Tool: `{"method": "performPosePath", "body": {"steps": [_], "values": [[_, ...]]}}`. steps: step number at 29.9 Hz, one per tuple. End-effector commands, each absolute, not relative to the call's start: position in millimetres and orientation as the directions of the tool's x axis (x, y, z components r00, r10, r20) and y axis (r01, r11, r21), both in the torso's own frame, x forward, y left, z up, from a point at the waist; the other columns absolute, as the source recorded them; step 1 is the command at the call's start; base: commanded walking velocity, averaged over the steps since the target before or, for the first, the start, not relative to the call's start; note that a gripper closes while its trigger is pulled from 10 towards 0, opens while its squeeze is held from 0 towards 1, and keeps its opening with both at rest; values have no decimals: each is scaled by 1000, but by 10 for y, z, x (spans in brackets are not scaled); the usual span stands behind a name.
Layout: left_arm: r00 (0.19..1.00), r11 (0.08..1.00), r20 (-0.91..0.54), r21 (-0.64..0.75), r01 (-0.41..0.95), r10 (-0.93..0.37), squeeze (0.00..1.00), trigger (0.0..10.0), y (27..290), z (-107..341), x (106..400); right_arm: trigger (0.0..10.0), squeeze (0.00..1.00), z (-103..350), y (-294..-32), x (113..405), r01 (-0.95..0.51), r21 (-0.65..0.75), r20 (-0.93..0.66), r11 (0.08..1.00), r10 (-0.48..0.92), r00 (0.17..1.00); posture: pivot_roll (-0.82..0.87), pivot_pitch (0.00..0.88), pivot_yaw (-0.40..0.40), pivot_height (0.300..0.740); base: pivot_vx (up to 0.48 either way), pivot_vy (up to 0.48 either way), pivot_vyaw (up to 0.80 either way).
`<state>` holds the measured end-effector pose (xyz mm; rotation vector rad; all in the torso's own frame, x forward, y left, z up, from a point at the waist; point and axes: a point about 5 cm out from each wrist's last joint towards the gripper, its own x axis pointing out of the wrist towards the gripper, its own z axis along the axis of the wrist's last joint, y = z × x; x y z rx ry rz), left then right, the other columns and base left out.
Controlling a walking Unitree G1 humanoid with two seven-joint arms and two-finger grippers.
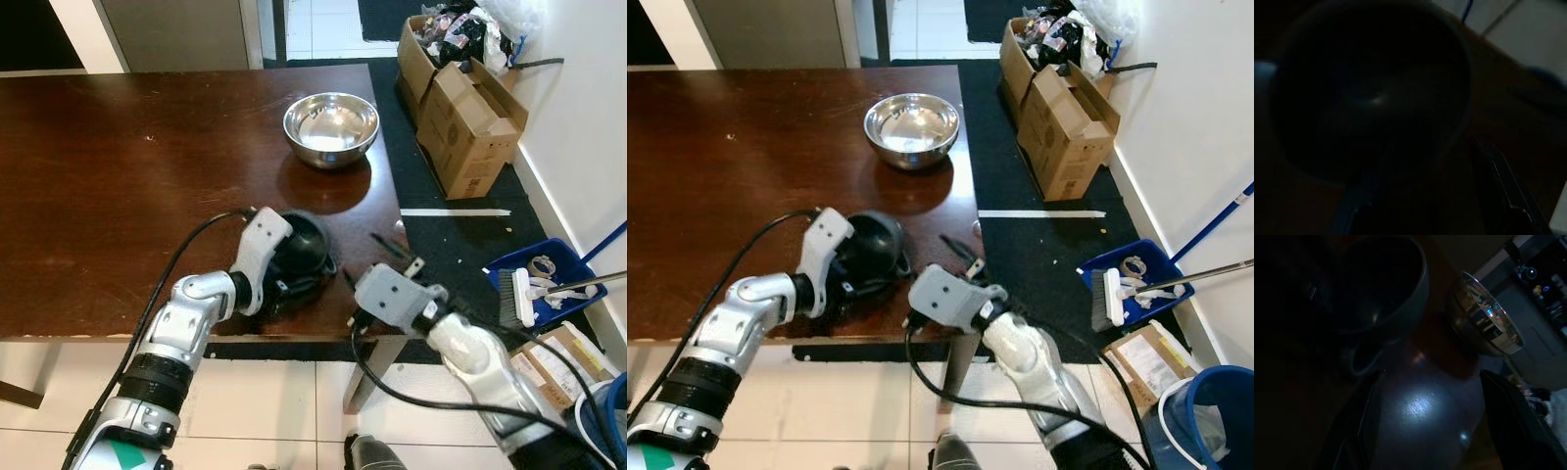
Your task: Setting the table
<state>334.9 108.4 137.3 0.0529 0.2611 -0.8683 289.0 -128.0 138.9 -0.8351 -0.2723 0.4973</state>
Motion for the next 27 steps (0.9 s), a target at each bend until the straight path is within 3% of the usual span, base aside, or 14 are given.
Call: {"method": "performPosePath", "body": {"steps": [1, 6, 14, 23, 27], "values": [[610, 640, -213, -115, 760, -763, 0, 10000, 1108, 1433, 3340, 10000, 0, 1320, -1248, 2875, -329, -778, 18, 535, 543, 840, -143, 82, 67, 740, 0, 0, 0], [621, 638, -147, -144, 757, -770, 0, 10000, 1210, 1594, 3351, 10000, 0, 1235, -1205, 2843, -372, -758, 11, 535, 582, 813, -140, 78, 67, 740, 0, 0, 0], [702, 703, -85, -193, 684, -707, 0, 10000, 1472, 1721, 3443, 10000, 0, 1131, -1099, 2824, -422, -745, -11, 517, 623, 782, -146, 72, 74, 740, 0, 0, 0], [730, 727, -91, -231, 647, -678, 0, 10000, 1400, 1671, 3511, 10000, 0, 1080, -975, 2982, -362, -787, 11, 499, 598, 802, -141, 66, 72, 740, 0, 0, 0], [735, 728, -80, -243, 641, -674, 0, 10000, 1386, 1692, 3515, 10000, 0, 1011, -977, 3098, -335, -838, -38, 431, 566, 823, -135, 66, 67, 740, 0, 0, 0]]}}
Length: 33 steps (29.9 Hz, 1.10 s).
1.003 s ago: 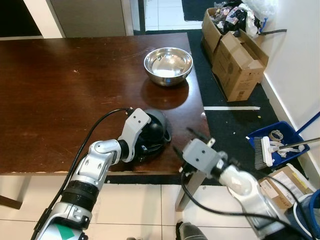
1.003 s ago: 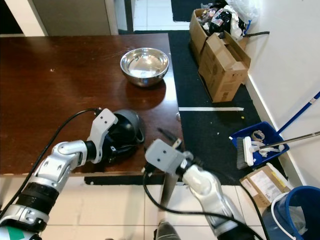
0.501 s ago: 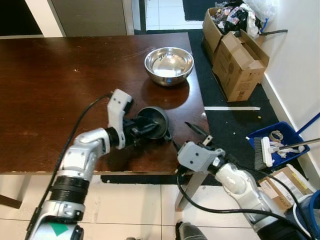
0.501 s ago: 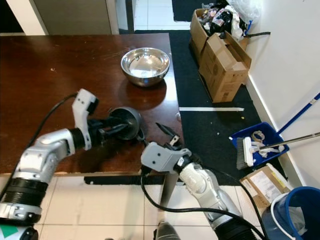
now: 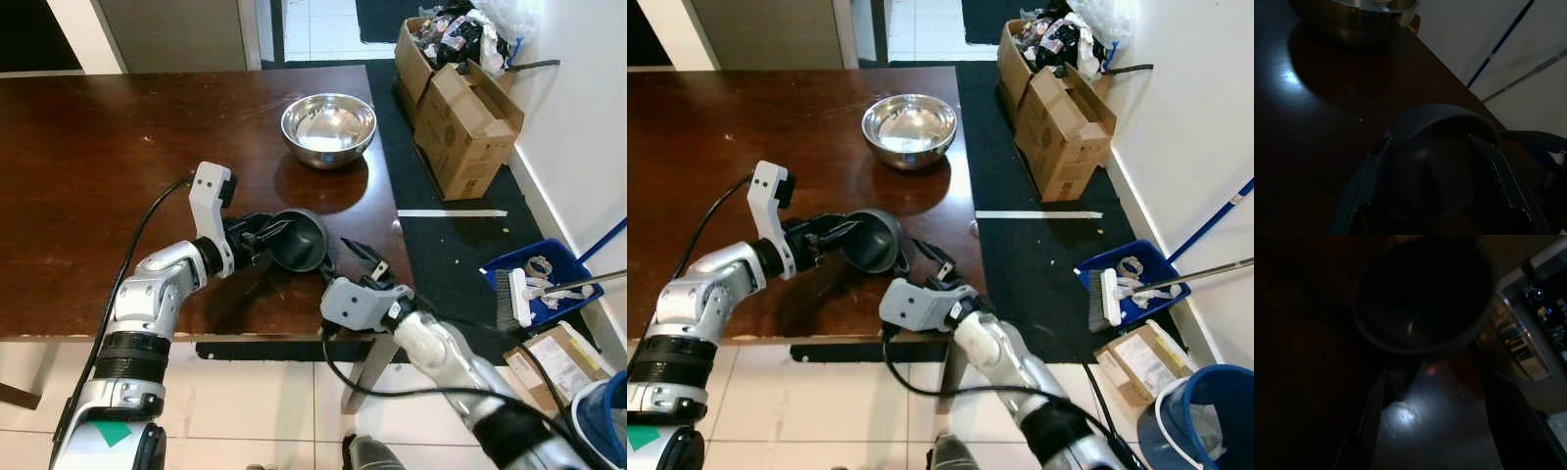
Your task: Setting the table
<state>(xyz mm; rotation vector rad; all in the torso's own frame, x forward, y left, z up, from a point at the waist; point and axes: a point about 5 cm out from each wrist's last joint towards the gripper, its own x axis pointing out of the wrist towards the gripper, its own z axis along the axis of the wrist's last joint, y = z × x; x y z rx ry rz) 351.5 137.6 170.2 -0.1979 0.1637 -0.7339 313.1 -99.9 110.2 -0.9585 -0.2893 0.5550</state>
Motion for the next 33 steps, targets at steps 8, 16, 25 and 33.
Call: {"method": "performPosePath", "body": {"steps": [8, 16, 25, 33], "values": [[741, 730, -67, -253, 634, -668, 0, 10000, 1393, 1706, 3500, 10000, 0, 923, -974, 3249, -380, -846, -132, 373, 544, 829, -122, 65, 56, 740, 0, 0, 0], [749, 736, -63, -259, 625, -659, 0, 10000, 1411, 1713, 3493, 392, 0, 917, -977, 3368, -340, -875, -127, 345, 513, 849, -116, 64, 48, 740, 0, 0, 0], [755, 738, -59, -270, 618, -653, 0, 10000, 1394, 1712, 3495, 0, 0, 853, -1016, 3394, -356, -875, -154, 328, 508, 848, -116, 63, 40, 740, 0, 0, 0], [757, 739, -58, -276, 615, -651, 0, 10000, 1381, 1708, 3500, 0, 0, 916, -1025, 3441, -333, -875, -121, 350, 509, 852, -114, 61, 37, 740, 0, 0, 0]]}}
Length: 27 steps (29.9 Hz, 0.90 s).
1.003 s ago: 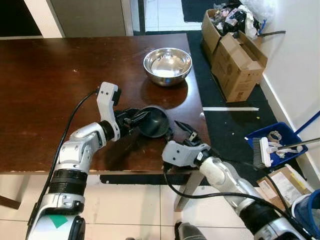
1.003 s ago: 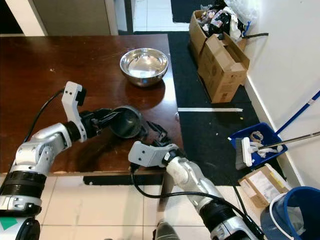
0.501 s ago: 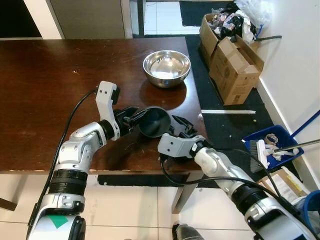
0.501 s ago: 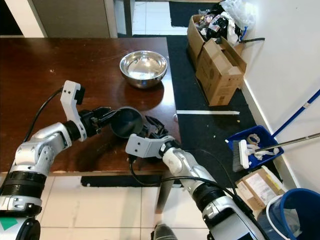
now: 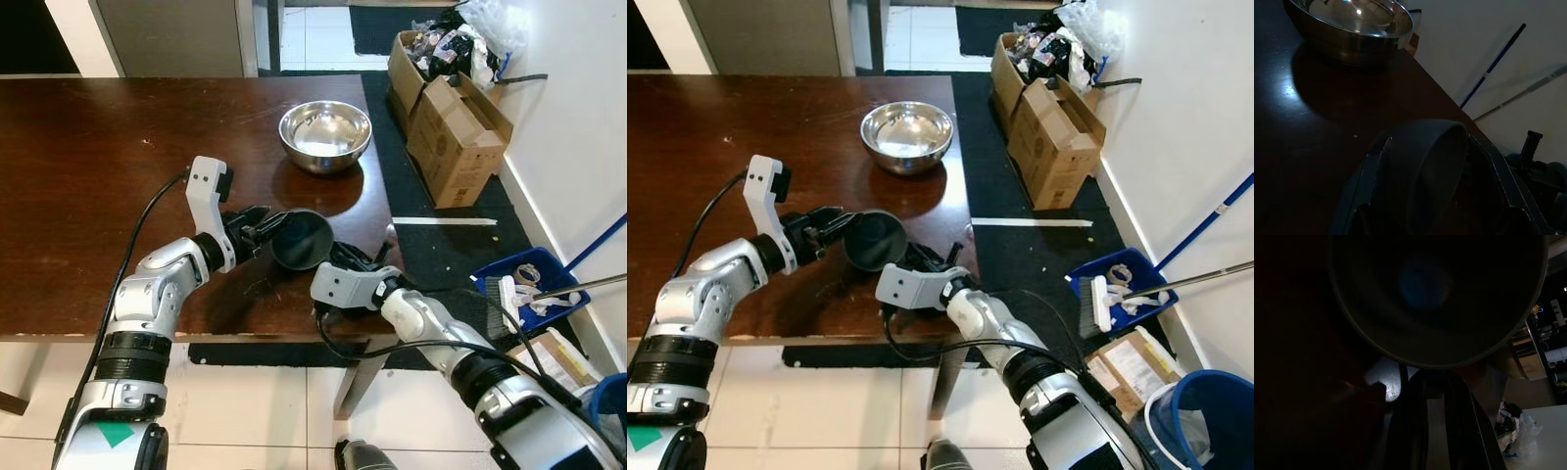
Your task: Setting the table
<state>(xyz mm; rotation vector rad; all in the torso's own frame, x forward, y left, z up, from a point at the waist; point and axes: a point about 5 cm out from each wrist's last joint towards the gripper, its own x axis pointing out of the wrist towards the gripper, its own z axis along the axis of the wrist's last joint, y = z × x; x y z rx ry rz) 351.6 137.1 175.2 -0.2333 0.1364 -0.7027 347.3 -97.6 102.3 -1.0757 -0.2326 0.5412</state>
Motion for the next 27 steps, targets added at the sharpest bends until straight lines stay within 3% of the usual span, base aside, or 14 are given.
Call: {"method": "performPosePath", "body": {"steps": [1, 3, 4, 5, 6, 7, 8, 9, 11, 12, 19, 27], "values": [[757, 739, -58, -276, 614, -651, 0, 10000, 1381, 1708, 3500, 0, 0, 939, -1028, 3452, -325, -875, -109, 359, 508, 854, -114, 61, 37, 740, 0, 0, 0], [758, 740, -57, -277, 613, -649, 0, 10000, 1381, 1708, 3501, 0, 0, 997, -1033, 3474, -313, -869, -84, 382, 510, 856, -113, 60, 37, 740, 0, 0, 0], [759, 741, -56, -279, 612, -648, 0, 10000, 1382, 1711, 3500, 2078, 0, 1097, -1019, 3494, -303, -850, -39, 430, 523, 852, -113, 60, 37, 740, 0, 0, 0], [760, 741, -55, -280, 611, -648, 0, 10000, 1385, 1713, 3499, 9647, 0, 1191, -1001, 3503, -301, -829, 1, 472, 540, 842, -117, 60, 38, 740, 0, 0, 0], [760, 741, -55, -280, 611, -648, 0, 10000, 1385, 1713, 3499, 9647, 0, 1191, -1001, 3503, -301, -829, 1, 472, 540, 842, -117, 60, 38, 740, 0, 0, 0], [761, 741, -54, -280, 610, -646, 0, 10000, 1390, 1716, 3495, 10000, 0, 1375, -970, 3507, -339, -731, 76, 592, 564, 822, -117, 60, 38, 740, 0, 0, 0], [761, 741, -54, -280, 610, -646, 0, 10000, 1390, 1716, 3495, 10000, 0, 1375, -970, 3507, -339, -731, 76, 592, 564, 822, -117, 60, 38, 740, 0, 0, 0], [762, 742, -54, -281, 608, -645, 0, 10000, 1393, 1716, 3493, 10000, 427, 1499, -966, 3507, -372, -633, 128, 679, 565, 815, -117, 62, 35, 740, 0, 0, 0], [762, 742, -54, -281, 608, -645, 0, 10000, 1394, 1715, 3491, 10000, 427, 1537, -966, 3507, -378, -606, 144, 700, 564, 813, -117, 62, 35, 740, 0, 0, 0], [763, 743, -54, -282, 607, -644, 0, 10000, 1393, 1712, 3489, 10000, 1000, 1579, -967, 3504, -385, -586, 158, 713, 566, 809, -118, 62, 34, 740, 0, 0, 0], [760, 740, -59, -286, 608, -647, 0, 10000, 1363, 1682, 3475, 10000, 1000, 1799, -951, 3499, -434, -450, 230, 780, 571, 788, -120, 59, 32, 740, 0, 0, 0], [766, 747, -63, -284, 601, -640, 0, 10000, 1381, 1682, 3478, 10000, 1000, 1691, -962, 3438, -515, -425, 164, 744, 623, 765, -118, 56, 33, 740, 0, 0, 0]]}}
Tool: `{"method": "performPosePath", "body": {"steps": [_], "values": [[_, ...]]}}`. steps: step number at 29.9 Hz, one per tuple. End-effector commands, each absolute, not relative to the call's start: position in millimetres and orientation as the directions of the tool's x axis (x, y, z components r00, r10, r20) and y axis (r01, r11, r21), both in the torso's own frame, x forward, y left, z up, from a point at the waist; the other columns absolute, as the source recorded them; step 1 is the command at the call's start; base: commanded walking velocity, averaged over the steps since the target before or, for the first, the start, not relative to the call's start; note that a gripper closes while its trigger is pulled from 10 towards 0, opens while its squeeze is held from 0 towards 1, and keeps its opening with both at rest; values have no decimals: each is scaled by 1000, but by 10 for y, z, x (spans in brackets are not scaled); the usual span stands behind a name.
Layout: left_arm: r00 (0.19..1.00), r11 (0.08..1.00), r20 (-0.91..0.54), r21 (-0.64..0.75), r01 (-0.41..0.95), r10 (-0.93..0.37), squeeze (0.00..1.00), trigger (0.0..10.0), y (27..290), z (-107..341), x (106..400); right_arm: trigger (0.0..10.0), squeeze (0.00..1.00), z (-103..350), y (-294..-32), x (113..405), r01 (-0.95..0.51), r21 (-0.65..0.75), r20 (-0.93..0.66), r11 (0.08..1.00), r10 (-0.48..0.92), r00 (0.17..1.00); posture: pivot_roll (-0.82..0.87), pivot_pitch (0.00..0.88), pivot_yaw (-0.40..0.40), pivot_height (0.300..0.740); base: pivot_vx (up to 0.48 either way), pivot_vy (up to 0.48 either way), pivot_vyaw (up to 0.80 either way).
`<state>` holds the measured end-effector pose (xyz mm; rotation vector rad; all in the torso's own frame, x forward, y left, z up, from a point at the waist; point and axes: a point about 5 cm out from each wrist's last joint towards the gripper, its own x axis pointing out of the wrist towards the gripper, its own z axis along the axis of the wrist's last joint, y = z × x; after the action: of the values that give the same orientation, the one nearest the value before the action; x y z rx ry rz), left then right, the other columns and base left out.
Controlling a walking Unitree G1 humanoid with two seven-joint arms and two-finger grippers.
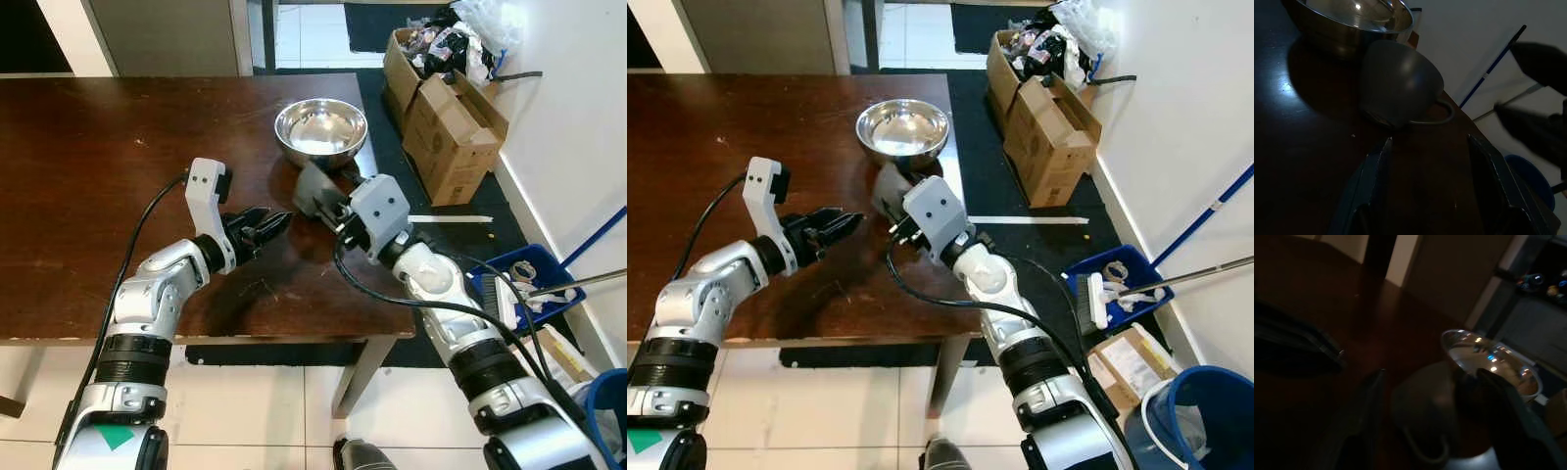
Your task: Setting the table
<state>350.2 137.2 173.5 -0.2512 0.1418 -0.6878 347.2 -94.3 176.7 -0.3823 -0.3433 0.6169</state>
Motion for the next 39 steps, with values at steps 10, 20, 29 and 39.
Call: {"method": "performPosePath", "body": {"steps": [10, 20, 29, 39], "values": [[767, 749, -69, -288, 597, -637, 0, 10000, 1371, 1663, 3473, 10000, 0, 1660, -1078, 3398, -506, -368, 152, 780, 587, 795, -122, 59, 33, 740, 0, 0, 0], [802, 794, -97, -252, 554, -590, 0, 10000, 1482, 1589, 3417, 10000, 0, 1539, -1674, 3469, -379, 156, 185, 912, 350, 918, -115, 80, 42, 740, 0, 0, 0], [797, 803, -123, -169, 571, -592, 0, 10000, 1507, 1573, 3302, 10000, 0, 1466, -1494, 3517, -578, 152, 97, 802, 570, 816, -84, 99, 44, 740, 0, 0, 0], [789, 776, -169, 145, 613, -591, 0, 10000, 1695, 1654, 3002, 10000, 0, 1617, -1283, 3684, -670, -213, -29, 711, 681, 732, -29, 132, 25, 740, 0, 0, 0]]}}
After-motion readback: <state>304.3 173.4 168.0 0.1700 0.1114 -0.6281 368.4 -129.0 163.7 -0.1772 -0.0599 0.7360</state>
